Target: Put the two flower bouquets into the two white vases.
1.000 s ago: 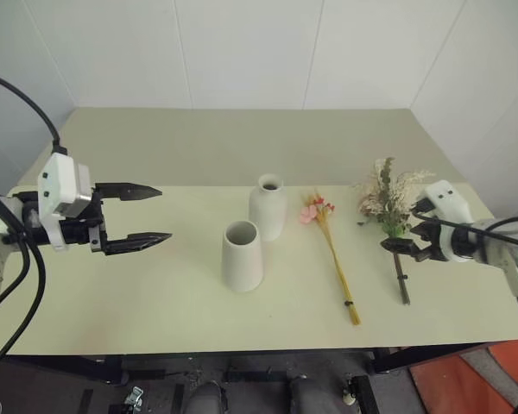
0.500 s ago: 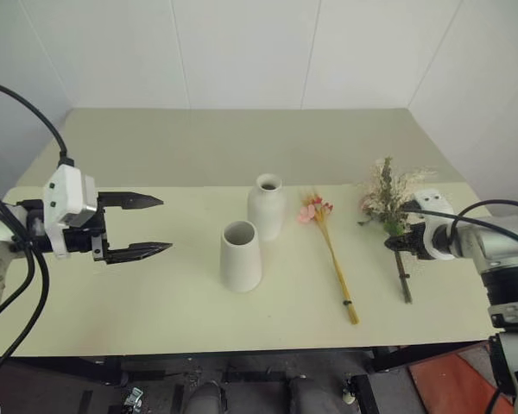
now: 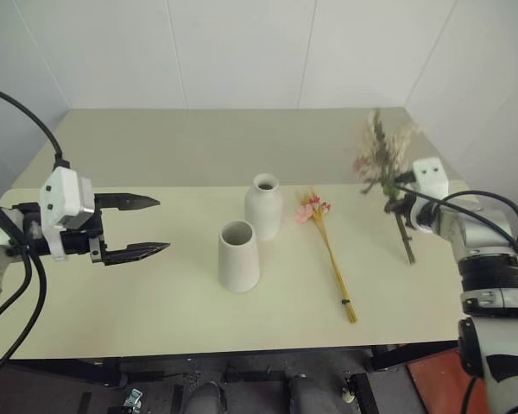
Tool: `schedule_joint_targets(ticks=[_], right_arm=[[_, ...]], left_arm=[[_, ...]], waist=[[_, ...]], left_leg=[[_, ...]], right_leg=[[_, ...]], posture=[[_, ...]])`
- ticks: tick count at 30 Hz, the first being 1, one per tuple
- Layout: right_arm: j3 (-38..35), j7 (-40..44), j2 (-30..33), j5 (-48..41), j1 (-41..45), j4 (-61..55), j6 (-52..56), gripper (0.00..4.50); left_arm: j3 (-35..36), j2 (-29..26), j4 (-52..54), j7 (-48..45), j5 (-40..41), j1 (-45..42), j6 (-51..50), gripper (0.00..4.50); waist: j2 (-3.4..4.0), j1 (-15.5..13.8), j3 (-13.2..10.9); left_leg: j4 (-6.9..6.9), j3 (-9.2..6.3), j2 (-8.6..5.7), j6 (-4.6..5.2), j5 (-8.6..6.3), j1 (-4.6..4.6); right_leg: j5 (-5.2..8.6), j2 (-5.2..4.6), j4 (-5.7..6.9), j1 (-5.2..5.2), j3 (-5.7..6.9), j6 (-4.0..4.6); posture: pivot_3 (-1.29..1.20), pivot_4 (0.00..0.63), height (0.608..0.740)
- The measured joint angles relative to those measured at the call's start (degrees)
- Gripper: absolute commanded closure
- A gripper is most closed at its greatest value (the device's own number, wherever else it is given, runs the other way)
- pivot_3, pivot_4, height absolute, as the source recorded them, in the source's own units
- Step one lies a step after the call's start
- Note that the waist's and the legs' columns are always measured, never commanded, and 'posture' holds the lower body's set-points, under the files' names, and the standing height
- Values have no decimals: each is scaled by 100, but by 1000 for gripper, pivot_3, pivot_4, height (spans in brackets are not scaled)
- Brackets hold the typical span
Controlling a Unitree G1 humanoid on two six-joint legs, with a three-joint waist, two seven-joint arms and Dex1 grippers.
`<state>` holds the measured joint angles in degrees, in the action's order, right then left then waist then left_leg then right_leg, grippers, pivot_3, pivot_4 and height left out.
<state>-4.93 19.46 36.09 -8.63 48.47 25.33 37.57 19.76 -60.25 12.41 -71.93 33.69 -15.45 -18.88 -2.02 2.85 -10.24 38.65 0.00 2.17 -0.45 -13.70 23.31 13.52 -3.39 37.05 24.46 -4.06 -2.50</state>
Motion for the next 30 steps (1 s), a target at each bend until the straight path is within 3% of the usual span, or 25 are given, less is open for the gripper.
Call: schedule_joint_targets(ticks=[6, 9, 16, 23, 30], right_arm=[[-826, -1222, -1246, -163, 1087, 282, -2679, 4289], [-1295, -1131, -1807, -746, 1442, 477, -3328, 4289], [-1583, -66, -2798, -1926, 1474, 394, -3836, 4289], [-1132, 211, -3260, -1983, 1272, -430, -3776, 4289], [-519, 356, -3442, -2253, 575, -1827, -3043, 4289]], left_arm=[[284, 193, -304, 205, 40, 59, -48, 606], [384, 348, -480, 424, 15, 214, -112, 606], [763, 398, -297, 509, 68, 824, -242, 606], [1181, 397, -77, 562, 149, 1327, -327, 606], [1354, 397, 36, 650, 157, 1502, -357, 606]], waist=[[4, 100, -2], [3, 98, -2], [9, 114, -5], [11, 114, -6], [11, 91, -6]], left_leg=[[-5, -3, 2, 0, 0, -2], [-7, -9, 5, 0, 0, -3], [-30, -10, 9, -2, 1, -6], [-38, -8, 13, -4, 2, -9], [-39, -9, 13, -5, 3, -7]], right_leg=[[-1, -1, 3, 0, 2, 1], [-3, -2, 7, -9, 8, 3], [-6, -2, 16, 2, 10, 7], [-8, 0, 15, 4, 12, 12], [-8, 0, 13, 3, 15, 13]], posture=[[0, 150, 740], [0, 150, 740], [0, 150, 740], [0, 150, 740], [0, 150, 740]])
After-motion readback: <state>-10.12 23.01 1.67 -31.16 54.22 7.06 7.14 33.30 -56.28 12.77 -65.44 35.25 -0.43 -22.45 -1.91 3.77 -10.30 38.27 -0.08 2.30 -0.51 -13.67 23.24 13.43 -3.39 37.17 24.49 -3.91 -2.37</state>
